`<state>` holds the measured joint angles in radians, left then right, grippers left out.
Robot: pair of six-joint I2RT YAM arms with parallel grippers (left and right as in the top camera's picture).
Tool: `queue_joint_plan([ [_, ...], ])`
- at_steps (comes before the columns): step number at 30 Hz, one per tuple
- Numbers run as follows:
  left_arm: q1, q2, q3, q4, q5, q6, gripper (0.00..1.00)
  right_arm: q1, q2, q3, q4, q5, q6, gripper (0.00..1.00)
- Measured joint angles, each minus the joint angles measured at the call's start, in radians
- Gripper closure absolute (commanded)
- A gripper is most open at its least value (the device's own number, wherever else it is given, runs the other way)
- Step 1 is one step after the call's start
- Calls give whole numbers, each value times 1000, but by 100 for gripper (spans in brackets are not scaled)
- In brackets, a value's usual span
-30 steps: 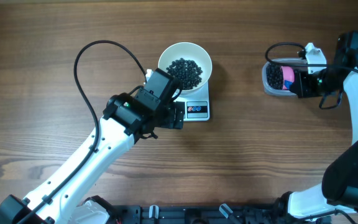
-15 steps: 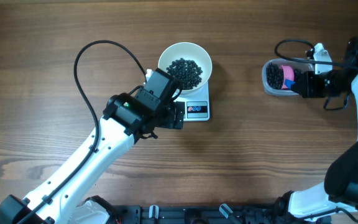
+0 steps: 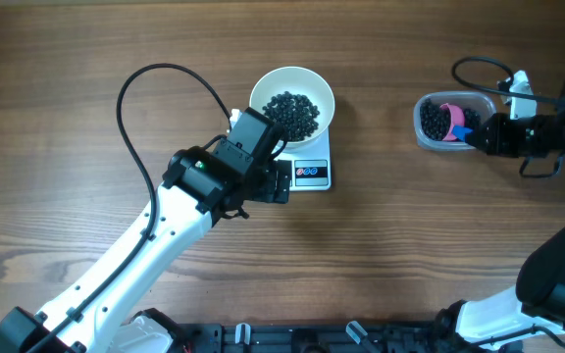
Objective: Scoop item into bowl and weigh 150g on scale
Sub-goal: 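Dig the scoop into the beans and lift it filled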
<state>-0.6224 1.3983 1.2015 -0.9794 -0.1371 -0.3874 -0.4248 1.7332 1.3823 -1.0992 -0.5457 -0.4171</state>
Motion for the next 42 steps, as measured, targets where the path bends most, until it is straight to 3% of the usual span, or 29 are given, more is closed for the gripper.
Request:
queue_joint_plan([
  [14,0,0,0,0,0,0,0,0,0,0,24,-42,300,96],
  [30,0,0,0,0,0,0,0,-161,0,0,3,-218,289,96],
  [42,0,0,0,0,0,0,0,-304,0,0,-124,-392,234,96],
])
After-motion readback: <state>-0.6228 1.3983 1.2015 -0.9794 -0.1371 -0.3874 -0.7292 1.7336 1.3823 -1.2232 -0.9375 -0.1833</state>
